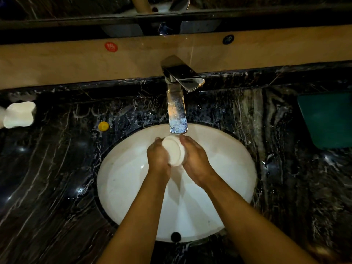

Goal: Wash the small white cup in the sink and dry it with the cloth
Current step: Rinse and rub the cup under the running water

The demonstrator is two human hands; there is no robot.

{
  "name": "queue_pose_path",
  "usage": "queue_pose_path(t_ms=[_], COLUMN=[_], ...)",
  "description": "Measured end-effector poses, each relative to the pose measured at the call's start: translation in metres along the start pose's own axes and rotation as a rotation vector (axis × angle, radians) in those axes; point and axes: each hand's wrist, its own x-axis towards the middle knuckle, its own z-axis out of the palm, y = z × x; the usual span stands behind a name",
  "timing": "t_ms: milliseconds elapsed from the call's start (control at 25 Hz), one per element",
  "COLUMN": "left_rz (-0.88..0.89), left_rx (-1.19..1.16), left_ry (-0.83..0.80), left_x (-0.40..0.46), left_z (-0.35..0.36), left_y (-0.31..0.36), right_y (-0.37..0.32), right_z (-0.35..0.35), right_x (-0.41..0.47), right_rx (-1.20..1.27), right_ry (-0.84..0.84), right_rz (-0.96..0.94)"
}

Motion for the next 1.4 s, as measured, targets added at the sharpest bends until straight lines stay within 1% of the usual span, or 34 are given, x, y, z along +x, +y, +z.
queue_pose_path(t_ms=[40,80,160,200,240,320,400,440,480,520,560,600,640,720,800,840,880,920,960,1000,1040,1080,1120,1200,1240,1320,1360,1400], left_rz=[0.113,0.204,0.269,0.256,0.211,0.023,-0.154,-0.177,-0.166,-0.108,-0.03,0.047,0.091,0.137,0.101,0.036,-0.067,-0.169,-0.229,-0.238,-0.237,-0.239,-0.24,-0.197,-0.139,0.03,0.097,0.137], left_rx=[0.156,0.261,0.336,0.333,0.313,0.277,0.188,0.176,0.212,0.309,0.424,0.479,0.478,0.449,0.437,0.388,0.28,0.155,0.069,0.047,0.05,0.078,0.115,0.192,0.203,0.218,0.218,0.214], left_ry=[-0.026,-0.072,-0.15,-0.141,-0.098,-0.051,-0.105,-0.124,-0.138,-0.134,-0.118,-0.099,-0.096,-0.097,-0.081,-0.059,-0.054,-0.079,-0.103,-0.119,-0.126,-0.117,-0.109,-0.092,-0.081,-0.064,-0.06,-0.057], left_x=[0.001,0.001,-0.001,0.001,0.006,0.017,0.021,0.021,0.023,0.024,0.024,0.024,0.022,0.016,0.016,0.018,0.02,0.018,0.015,0.014,0.014,0.013,0.012,0.009,0.008,0.009,0.008,0.008], left_z=[0.001,0.004,0.006,0.006,0.006,0.006,0.003,0.003,0.003,0.003,0.003,0.003,0.005,0.007,0.009,0.009,0.008,0.008,0.007,0.005,0.004,0.003,0.002,0.002,0.003,0.007,0.009,0.01], left_y=[-0.001,-0.002,-0.003,-0.001,0.003,0.01,0.013,0.012,0.01,0.007,0.004,0.002,0.002,0.007,0.01,0.012,0.012,0.013,0.013,0.011,0.008,0.006,0.004,0.003,0.002,0.002,0.004,0.006], right_y=[0.001,0.0,-0.004,-0.005,-0.004,0.003,0.01,0.011,0.009,0.007,0.005,0.002,-0.003,-0.011,-0.017,-0.016,-0.012,-0.006,-0.001,0.003,0.001,-0.003,-0.008,-0.019,-0.021,-0.02,-0.02,-0.018], right_z=[0.002,0.004,0.009,0.011,0.011,0.012,0.014,0.016,0.02,0.023,0.025,0.027,0.029,0.029,0.029,0.029,0.029,0.029,0.029,0.028,0.026,0.023,0.02,0.016,0.016,0.022,0.025,0.028], right_x=[0.002,0.004,0.008,0.009,0.009,0.006,0.004,0.004,0.004,0.007,0.01,0.013,0.015,0.02,0.019,0.017,0.014,0.011,0.006,0.003,0.005,0.008,0.012,0.02,0.021,0.02,0.017,0.015], right_rx=[0.008,-0.005,-0.08,-0.112,-0.123,-0.125,-0.18,-0.222,-0.268,-0.299,-0.313,-0.309,-0.287,-0.209,-0.1,-0.086,-0.14,-0.238,-0.348,-0.443,-0.502,-0.516,-0.516,-0.492,-0.459,-0.297,-0.206,-0.132], right_ry=[0.036,0.071,0.089,0.068,0.038,-0.021,-0.034,-0.006,0.049,0.121,0.186,0.235,0.265,0.258,0.201,0.165,0.133,0.099,0.06,0.044,0.072,0.126,0.172,0.23,0.234,0.209,0.189,0.169], right_rz=[0.022,0.039,0.048,0.045,0.044,0.027,-0.033,-0.072,-0.105,-0.119,-0.095,-0.034,0.053,0.202,0.247,0.223,0.163,0.078,-0.011,-0.095,-0.155,-0.174,-0.154,-0.052,0.01,0.134,0.165,0.154])
